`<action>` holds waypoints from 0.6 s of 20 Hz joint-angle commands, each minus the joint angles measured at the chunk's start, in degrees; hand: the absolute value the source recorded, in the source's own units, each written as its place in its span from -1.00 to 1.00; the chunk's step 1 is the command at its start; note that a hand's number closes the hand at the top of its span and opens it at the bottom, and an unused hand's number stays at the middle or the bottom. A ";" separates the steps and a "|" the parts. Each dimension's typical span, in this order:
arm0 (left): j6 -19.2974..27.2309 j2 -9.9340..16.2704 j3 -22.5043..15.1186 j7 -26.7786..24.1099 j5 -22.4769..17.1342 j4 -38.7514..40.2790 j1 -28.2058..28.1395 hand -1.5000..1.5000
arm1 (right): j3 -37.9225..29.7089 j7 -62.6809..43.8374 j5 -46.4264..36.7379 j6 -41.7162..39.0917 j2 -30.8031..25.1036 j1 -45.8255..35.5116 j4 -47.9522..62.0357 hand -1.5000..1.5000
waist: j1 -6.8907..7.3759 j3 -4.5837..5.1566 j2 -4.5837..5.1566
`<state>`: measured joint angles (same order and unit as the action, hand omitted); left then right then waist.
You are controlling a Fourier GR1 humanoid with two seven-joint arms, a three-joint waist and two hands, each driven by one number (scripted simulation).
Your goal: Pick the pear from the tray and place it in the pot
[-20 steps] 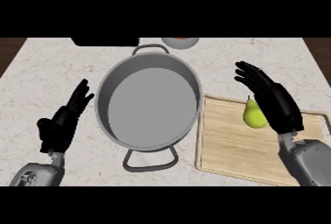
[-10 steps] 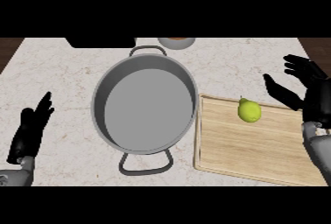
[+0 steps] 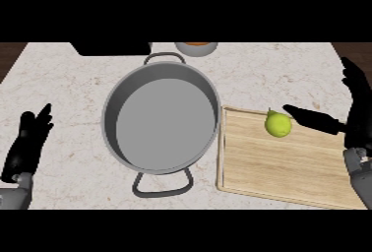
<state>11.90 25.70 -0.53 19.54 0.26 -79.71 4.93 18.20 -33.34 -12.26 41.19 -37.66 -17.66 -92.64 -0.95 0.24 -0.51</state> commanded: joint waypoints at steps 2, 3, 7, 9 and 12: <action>-0.32 0.15 -0.34 0.24 0.42 -2.14 -2.59 0.00 | 0.50 -19.16 -0.91 -13.10 -9.87 -3.64 -4.71 -1.00 | 0.77 0.07 -0.14; -0.33 0.76 0.25 2.25 0.03 -3.13 -1.92 0.00 | 1.58 -20.14 0.06 -16.32 -12.23 -1.28 -8.26 -1.00 | -0.01 0.02 -0.35; -1.03 -0.10 -0.03 0.45 0.00 -1.32 -1.56 0.00 | 2.20 -30.44 7.78 -29.03 -14.78 -7.57 -11.08 -1.00 | 0.85 0.04 0.17; -1.28 0.34 0.95 -0.95 -0.23 -0.79 -0.84 0.00 | 0.90 -31.68 13.54 -34.58 -16.20 -8.97 -9.71 -1.00 | 1.15 -0.02 0.44; -1.54 0.26 0.43 0.62 -0.19 -2.90 -2.04 0.00 | 1.94 -37.73 20.29 -39.50 -15.38 -11.06 -12.76 -1.00 | 1.71 -0.08 0.26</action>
<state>11.05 25.73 -0.57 20.43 0.62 -81.57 4.07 20.47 -61.35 0.35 10.91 -51.84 -25.75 -103.28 0.12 0.23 -0.30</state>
